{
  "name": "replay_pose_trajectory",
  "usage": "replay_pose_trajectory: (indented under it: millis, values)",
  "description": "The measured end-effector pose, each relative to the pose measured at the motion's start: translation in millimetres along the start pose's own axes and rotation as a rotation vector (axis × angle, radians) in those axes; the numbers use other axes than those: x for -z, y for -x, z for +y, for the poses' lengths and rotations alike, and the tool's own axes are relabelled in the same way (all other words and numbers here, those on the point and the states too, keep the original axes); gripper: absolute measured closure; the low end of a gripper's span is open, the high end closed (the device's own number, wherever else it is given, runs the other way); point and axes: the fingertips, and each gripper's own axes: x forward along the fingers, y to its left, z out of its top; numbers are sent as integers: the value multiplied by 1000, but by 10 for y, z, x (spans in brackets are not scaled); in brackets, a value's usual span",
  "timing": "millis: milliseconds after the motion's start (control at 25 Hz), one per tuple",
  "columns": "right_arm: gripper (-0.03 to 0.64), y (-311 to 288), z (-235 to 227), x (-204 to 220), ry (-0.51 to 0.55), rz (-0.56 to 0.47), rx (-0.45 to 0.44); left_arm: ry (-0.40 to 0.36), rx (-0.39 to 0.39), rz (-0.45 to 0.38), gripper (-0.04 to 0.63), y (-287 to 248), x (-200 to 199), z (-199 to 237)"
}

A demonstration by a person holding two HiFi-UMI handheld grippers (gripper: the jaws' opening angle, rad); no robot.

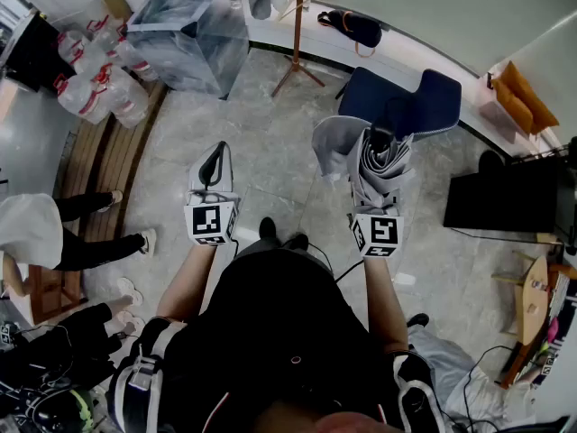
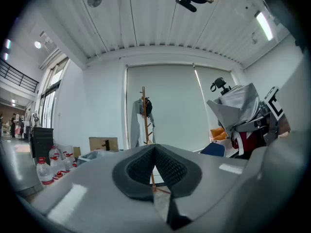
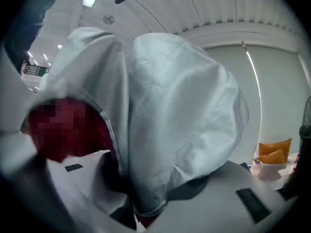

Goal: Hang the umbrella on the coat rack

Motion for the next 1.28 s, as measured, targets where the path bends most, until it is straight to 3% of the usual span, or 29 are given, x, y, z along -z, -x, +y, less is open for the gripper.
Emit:
replay_pose_trajectory:
  millis: [800, 1280]
  values:
    - [472, -201, 80, -164, 2, -20, -27, -11, -1, 6, 595, -51, 28, 131]
    - [476, -753, 202, -449, 22, -28, -48, -6, 65, -13, 595, -304, 81, 510]
